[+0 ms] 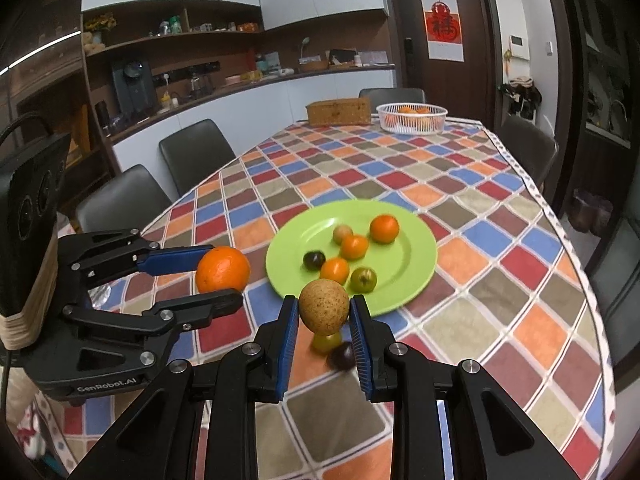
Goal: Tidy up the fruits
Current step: 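Grasp the large orange with the left tool while the right tool grasps a brown kiwi, then lower the orange onto the green plate with the left tool while the right tool releases the kiwi there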
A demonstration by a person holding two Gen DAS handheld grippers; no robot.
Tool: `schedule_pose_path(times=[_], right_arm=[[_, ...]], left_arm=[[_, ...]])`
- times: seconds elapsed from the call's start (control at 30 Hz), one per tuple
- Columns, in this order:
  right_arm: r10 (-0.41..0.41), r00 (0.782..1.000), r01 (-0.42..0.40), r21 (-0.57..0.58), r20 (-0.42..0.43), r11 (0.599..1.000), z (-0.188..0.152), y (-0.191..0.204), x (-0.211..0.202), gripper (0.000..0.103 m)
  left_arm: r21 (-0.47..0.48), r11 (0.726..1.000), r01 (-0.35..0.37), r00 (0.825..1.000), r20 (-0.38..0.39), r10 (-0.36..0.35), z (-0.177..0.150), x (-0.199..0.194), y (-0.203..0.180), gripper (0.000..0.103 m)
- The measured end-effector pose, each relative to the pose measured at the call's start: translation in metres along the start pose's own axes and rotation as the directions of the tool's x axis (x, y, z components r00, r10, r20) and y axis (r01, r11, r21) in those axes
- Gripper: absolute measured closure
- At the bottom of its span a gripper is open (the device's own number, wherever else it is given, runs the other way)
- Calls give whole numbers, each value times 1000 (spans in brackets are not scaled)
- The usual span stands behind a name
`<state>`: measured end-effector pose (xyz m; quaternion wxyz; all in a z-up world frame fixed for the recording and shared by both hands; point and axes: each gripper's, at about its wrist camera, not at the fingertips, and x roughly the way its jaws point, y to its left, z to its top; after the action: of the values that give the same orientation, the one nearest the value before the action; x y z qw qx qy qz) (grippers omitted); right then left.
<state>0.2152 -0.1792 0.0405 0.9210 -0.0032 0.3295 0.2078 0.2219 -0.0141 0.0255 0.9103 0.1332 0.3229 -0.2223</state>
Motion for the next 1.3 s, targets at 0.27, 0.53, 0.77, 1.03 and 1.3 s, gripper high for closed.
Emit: schedule_pose_path(times=[0.27, 0.53, 0.77, 1.03, 1.3], right_arm=[[5, 1000, -5, -4, -17, 1000, 35, -12, 12, 76], [13, 991, -12, 5, -130, 1000, 64, -29, 54, 76], [13, 979, -1, 55, -202, 999, 73, -49, 96, 76], [8, 962, 15, 83, -273, 996, 73, -65, 140, 76], [1, 951, 26, 85, -311, 996, 68, -75, 167, 76]], left_arm=[[-45, 996, -81, 996, -41, 79, 26, 15, 20, 64], [-140, 986, -95, 989, -129, 77, 44, 50, 52, 64], [-214, 974, -79, 984, -175, 42, 50, 86, 75, 64], [-253, 966, -61, 973, -230, 2, 46, 130, 90, 64], [-237, 970, -58, 962, -274, -9, 38, 159, 94, 64]])
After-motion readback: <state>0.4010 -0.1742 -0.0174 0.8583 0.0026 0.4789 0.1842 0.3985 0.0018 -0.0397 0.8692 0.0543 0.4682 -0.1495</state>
